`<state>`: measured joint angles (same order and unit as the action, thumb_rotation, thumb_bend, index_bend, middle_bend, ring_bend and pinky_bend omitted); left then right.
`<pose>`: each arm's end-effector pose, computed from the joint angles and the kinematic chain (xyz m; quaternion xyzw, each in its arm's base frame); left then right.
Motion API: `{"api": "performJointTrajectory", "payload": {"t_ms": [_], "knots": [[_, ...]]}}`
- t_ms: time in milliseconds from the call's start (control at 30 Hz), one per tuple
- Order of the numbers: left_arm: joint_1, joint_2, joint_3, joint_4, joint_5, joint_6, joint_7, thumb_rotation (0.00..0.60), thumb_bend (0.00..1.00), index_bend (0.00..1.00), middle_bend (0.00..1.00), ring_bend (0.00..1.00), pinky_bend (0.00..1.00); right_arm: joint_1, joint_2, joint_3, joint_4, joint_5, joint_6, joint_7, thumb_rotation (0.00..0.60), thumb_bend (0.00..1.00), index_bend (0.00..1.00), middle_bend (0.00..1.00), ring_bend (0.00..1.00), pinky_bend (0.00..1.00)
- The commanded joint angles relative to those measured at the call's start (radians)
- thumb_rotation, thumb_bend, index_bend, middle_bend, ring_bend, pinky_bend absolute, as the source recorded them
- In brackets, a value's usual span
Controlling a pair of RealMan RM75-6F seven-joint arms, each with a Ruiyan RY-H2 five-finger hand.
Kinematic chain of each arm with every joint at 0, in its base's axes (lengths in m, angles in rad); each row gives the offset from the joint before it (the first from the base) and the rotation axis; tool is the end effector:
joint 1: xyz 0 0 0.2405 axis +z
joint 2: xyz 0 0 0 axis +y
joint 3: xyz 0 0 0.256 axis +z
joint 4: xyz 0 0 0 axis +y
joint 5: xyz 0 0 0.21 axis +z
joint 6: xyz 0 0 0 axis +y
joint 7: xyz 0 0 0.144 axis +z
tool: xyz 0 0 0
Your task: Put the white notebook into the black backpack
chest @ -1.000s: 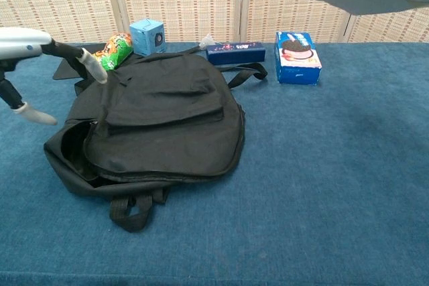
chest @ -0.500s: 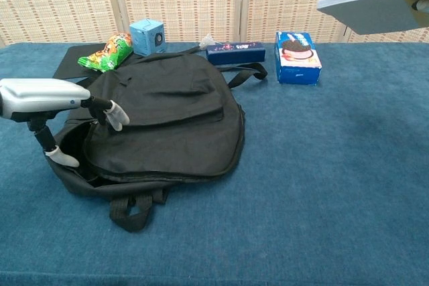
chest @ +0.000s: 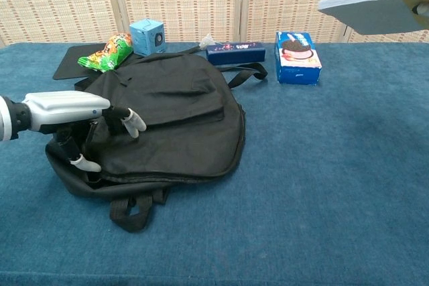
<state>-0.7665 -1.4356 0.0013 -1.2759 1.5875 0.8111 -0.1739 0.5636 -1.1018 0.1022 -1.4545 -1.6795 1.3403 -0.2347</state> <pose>-0.2023 0.3392 -0.0069 -0.8364 -0.3412 -0.3045 0.3021 -0.2025 -0.3213 0.1592 0.7589 -0.0624 0.3937 0.5150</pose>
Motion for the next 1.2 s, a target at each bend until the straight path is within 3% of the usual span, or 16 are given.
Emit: {"api": "performJointTrajectory", "payload": {"t_ms": [33, 400, 567, 767, 1000, 1200], "knots": [[0.005, -0.033, -0.01, 0.019, -0.018, 0.019, 0.013, 0.6, 0.12, 0.21, 0.24, 0.27, 0.24, -0.005, 0.0, -0.001, 0.004, -0.002, 0.003, 0.004, 0.6, 0.41, 0.65, 0.44, 0.28, 0.3], [0.032, -0.138, -0.038, 0.104, -0.04, 0.126, -0.025, 0.6, 0.16, 0.27, 0.24, 0.27, 0.25, -0.027, -0.006, 0.0, 0.019, -0.001, 0.022, 0.023, 0.6, 0.41, 0.65, 0.44, 0.28, 0.3], [0.045, -0.174, -0.042, 0.148, -0.038, 0.174, -0.072, 0.6, 0.27, 0.37, 0.24, 0.29, 0.26, -0.034, -0.01, 0.001, 0.023, 0.001, 0.025, 0.024, 0.6, 0.41, 0.65, 0.44, 0.28, 0.3], [0.059, -0.208, -0.053, 0.199, -0.041, 0.225, -0.118, 0.6, 0.33, 0.53, 0.27, 0.32, 0.27, -0.035, -0.018, 0.002, 0.026, 0.001, 0.019, 0.024, 0.6, 0.41, 0.65, 0.44, 0.28, 0.3], [0.067, -0.227, -0.059, 0.235, -0.04, 0.263, -0.162, 0.6, 0.44, 0.62, 0.32, 0.35, 0.28, -0.031, -0.028, 0.007, 0.03, -0.004, 0.017, 0.025, 0.6, 0.41, 0.65, 0.44, 0.28, 0.3], [0.07, -0.236, -0.079, 0.248, -0.057, 0.284, -0.174, 0.6, 0.49, 0.74, 0.44, 0.42, 0.29, -0.031, -0.024, 0.014, 0.026, -0.009, 0.029, 0.034, 0.6, 0.41, 0.65, 0.44, 0.28, 0.3]]}}
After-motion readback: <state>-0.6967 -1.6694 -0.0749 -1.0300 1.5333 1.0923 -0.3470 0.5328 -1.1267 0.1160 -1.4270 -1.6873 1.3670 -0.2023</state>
